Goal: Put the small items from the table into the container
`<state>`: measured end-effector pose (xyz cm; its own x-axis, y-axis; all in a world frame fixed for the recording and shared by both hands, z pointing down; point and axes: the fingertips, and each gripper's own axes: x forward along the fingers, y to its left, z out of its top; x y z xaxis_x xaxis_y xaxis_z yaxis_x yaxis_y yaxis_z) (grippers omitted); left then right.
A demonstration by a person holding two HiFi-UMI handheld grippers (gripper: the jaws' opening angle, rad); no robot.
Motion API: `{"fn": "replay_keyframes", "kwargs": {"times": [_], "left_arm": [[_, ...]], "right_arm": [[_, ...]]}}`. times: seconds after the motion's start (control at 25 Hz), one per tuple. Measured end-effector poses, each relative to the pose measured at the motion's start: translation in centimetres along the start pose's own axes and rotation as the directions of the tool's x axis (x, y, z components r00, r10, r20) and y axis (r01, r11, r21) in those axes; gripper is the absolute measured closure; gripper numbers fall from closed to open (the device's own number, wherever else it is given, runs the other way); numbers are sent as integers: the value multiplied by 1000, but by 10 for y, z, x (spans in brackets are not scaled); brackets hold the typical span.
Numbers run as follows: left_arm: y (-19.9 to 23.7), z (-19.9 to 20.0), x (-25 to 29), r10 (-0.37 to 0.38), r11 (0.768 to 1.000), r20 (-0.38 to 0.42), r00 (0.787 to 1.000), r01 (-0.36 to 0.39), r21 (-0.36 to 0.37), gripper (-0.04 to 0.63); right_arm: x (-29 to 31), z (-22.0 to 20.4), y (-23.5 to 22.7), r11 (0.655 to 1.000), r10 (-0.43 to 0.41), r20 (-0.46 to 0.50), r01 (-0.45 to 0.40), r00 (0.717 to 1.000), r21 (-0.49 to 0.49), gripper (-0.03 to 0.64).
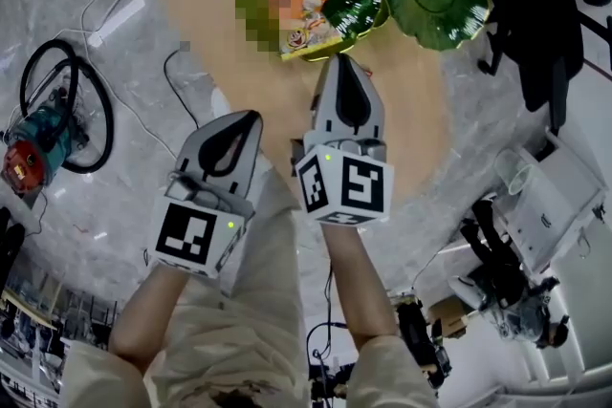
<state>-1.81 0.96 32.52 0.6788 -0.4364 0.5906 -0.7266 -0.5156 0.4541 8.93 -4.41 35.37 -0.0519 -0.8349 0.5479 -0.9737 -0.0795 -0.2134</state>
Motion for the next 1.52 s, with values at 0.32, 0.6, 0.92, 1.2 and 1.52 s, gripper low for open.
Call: {"fn": "replay_keyframes", "kwargs": {"times": [0.32, 0.6, 0.92, 1.2, 1.52], "left_arm": [[-23, -19, 3, -14, 999, -37, 999, 15, 31, 589], [-39, -34, 7, -23, 999, -55, 998, 24, 31, 589], [-53, -52, 10, -21, 999, -74, 997, 23, 28, 589], [-63, -71, 20, -24, 999, -102, 995, 27, 30, 589], [-79, -88, 29, -37, 998, -128, 991, 43, 40, 589]], "right_arm": [[-28, -16, -26, 999, -32, -13, 32, 999, 20, 611], [-45, -36, -47, 997, -58, -32, 60, 998, 38, 611], [-65, -68, -69, 996, -82, -80, 85, 993, 32, 611], [-77, -86, -86, 994, -97, -102, 102, 990, 47, 611], [-86, -108, -105, 991, -113, -126, 121, 986, 58, 611]]}}
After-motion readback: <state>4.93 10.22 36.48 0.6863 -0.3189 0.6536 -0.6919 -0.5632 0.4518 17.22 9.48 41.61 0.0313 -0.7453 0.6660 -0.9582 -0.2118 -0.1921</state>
